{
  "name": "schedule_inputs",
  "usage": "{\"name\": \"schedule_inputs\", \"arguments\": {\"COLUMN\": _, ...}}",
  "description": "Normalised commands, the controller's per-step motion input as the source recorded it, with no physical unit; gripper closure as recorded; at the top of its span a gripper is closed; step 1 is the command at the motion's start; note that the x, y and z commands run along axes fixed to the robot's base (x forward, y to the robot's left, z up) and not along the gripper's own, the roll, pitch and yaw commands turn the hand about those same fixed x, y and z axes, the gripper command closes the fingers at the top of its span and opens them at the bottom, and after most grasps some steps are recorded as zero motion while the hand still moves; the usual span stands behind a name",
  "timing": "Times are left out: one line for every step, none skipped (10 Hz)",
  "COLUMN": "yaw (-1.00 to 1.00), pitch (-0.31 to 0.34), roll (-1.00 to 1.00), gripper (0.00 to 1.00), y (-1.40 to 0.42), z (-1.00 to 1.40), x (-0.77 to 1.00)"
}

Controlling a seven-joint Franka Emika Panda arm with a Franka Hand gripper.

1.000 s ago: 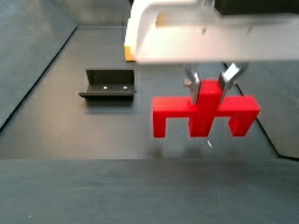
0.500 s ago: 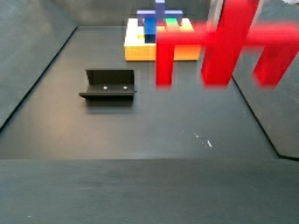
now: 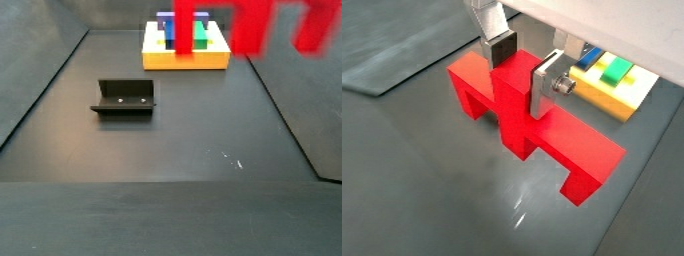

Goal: Pick up the red object. Move up. Move to above the board. Insert the red object.
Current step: Move to above the board.

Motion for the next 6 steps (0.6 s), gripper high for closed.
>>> {"name": "schedule_inputs", "arguments": {"yaw": 0.02, "pitch": 0.059, "roll": 0.0, "gripper": 1.0, "y": -1.4, "z": 0.12, "x": 0.12}}
{"name": "schedule_inputs", "arguments": {"yaw": 0.01, "pitch": 0.016, "roll": -0.03, "gripper": 1.0, "y": -1.4, "z": 0.12, "x": 0.12}}
{"name": "schedule_inputs", "arguments": {"yaw": 0.01, "pitch": 0.014, "roll": -0.02, "gripper": 1.0, "y": -1.4, "z": 0.12, "x": 0.12}}
{"name": "schedule_inputs", "arguments": {"yaw": 0.01, "pitch": 0.015, "roll": -0.01, "gripper": 1.0, "y": -1.4, "z": 0.12, "x": 0.12}}
{"name": "schedule_inputs", "arguments": {"yaw": 0.01, "pitch": 0.013, "roll": 0.0, "gripper": 1.0, "y": -1.4, "z": 0.13, "x": 0.12}}
{"name": "schedule_inputs", "arguments": {"yaw": 0.01, "pitch": 0.012, "roll": -0.01, "gripper": 1.0, "y": -1.4, "z": 0.13, "x": 0.12}}
